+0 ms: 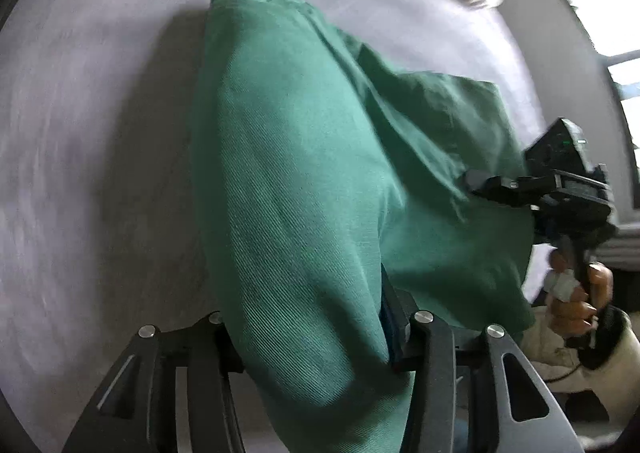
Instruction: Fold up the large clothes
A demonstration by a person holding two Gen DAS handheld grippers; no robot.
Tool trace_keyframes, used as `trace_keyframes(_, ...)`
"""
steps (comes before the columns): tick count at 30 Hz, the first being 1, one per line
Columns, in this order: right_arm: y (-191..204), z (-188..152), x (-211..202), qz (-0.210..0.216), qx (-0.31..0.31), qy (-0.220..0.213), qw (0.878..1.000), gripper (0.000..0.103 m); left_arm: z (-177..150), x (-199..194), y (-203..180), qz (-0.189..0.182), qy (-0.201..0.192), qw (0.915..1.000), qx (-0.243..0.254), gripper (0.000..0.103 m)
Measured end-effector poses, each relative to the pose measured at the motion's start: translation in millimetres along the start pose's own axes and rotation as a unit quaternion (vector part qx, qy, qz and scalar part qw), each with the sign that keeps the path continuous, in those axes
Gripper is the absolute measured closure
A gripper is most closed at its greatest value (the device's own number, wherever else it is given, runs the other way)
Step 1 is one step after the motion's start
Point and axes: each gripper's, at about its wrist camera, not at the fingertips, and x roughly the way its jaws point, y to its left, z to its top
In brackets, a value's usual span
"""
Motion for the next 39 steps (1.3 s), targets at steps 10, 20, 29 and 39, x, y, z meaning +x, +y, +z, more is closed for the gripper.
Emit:
trace_keyframes(10,43.0,-18.1,-41.2,-0.21,-0.082,-0.065,0.972,0.044,-11.6,-70.3,16.2,0.047,-0.078,0.9954,0.027,0.047)
trace_keyframes(20,33.6,27.7,6.3,-0.326,-0.116,-0.063,0.936,0.099,40.3,-1.0,28.0,0.127,-0.09,0.9877,-0.019,0.044)
trace_keyframes(29,26.1,15.7,-31.5,-0.301,-0.089,-0.059,0.948,0.099,5.9,-35.8,5.8,0.18,-0.098,0.9775,0.05,0.038)
trace_keyframes(39,89.9,-90.5,-37.5,-0.25,-0.187,0.002,0.95,0.099,-85.9,-21.3,-28.7,0.129,-0.02,0.9841,0.121,0.038)
